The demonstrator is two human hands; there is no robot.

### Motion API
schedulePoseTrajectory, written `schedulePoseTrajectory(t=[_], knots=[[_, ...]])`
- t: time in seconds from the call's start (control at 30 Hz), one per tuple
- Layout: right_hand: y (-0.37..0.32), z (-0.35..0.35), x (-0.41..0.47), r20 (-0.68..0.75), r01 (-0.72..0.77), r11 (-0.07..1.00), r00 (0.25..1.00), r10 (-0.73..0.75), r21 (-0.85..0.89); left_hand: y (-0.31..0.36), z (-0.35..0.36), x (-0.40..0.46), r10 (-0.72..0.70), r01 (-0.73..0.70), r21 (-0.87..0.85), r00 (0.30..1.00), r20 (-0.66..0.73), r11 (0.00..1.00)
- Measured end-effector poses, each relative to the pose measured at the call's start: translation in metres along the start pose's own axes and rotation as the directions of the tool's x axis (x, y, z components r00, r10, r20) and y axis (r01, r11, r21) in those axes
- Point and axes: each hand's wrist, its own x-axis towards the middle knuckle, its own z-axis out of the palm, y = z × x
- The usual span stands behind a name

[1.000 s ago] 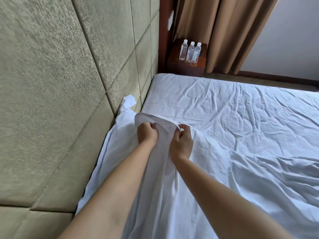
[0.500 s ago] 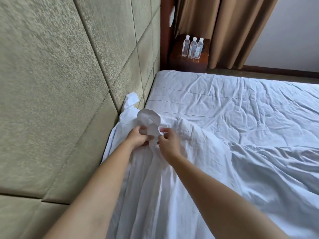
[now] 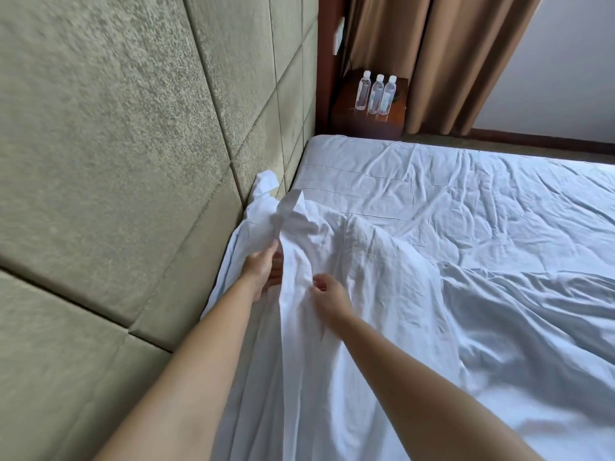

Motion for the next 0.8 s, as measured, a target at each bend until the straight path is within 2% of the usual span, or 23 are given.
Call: schedulePoseTrajectory(t=[0.1,0.23,0.27,0.37,0.43,0.47,0.5,0.53,0.57,0.6,0.63,0.7,0.8], knots=[[0.007,0.013,-0.023,0.036,-0.009,0.992,0.999,0.013,-0.126,-0.019,-0.007,-0.035,-0.031,0.02,0.202,0.998,0.052,0.979],[0.016,0.026,-0.053,0.073,0.002,0.976,0.997,0.014,-0.218,-0.033,-0.02,-0.071,-0.128,0.087,0.259,0.981,0.144,0.962],[0.019,0.027,-0.06,0.086,0.007,0.973,0.996,0.014,-0.231,-0.037,-0.023,-0.079,-0.145,0.084,0.326,0.976,0.165,0.942],[0.03,0.03,-0.083,0.112,-0.011,0.969,0.993,0.04,-0.248,-0.053,-0.033,-0.095,-0.147,-0.008,0.639,0.971,0.188,0.769],[0.039,0.036,-0.098,0.142,-0.022,0.963,0.988,0.062,-0.267,-0.063,-0.036,-0.102,-0.003,-0.055,0.726,0.997,0.079,0.685],[0.042,0.04,-0.106,0.167,-0.019,0.959,0.983,0.069,-0.282,-0.065,-0.038,-0.106,0.111,-0.057,0.74,0.993,-0.024,0.67],[0.048,0.045,-0.115,0.2,-0.022,0.959,0.976,0.081,-0.283,-0.069,-0.041,-0.11,0.243,-0.05,0.738,0.957,-0.157,0.673],[0.054,0.05,-0.12,0.234,-0.024,0.963,0.968,0.09,-0.269,-0.072,-0.044,-0.113,0.335,-0.027,0.715,0.895,-0.293,0.698],[0.06,0.056,-0.127,0.263,-0.034,0.966,0.959,0.103,-0.255,-0.077,-0.047,-0.115,0.377,-0.012,0.704,0.851,-0.365,0.71],[0.068,0.061,-0.135,0.281,-0.041,0.963,0.952,0.119,-0.266,-0.087,-0.051,-0.117,0.364,0.0,0.694,0.851,-0.378,0.72],[0.077,0.067,-0.141,0.288,-0.049,0.956,0.948,0.135,-0.29,-0.099,-0.053,-0.118,0.326,-0.001,0.693,0.882,-0.339,0.721],[0.09,0.074,-0.156,0.304,-0.054,0.946,0.94,0.156,-0.319,-0.125,-0.055,-0.124,0.216,-0.018,0.7,0.957,-0.195,0.714],[0.104,0.076,-0.173,0.31,-0.045,0.927,0.935,0.17,-0.372,-0.154,-0.061,-0.146,0.078,0.004,0.568,0.99,-0.119,0.823]])
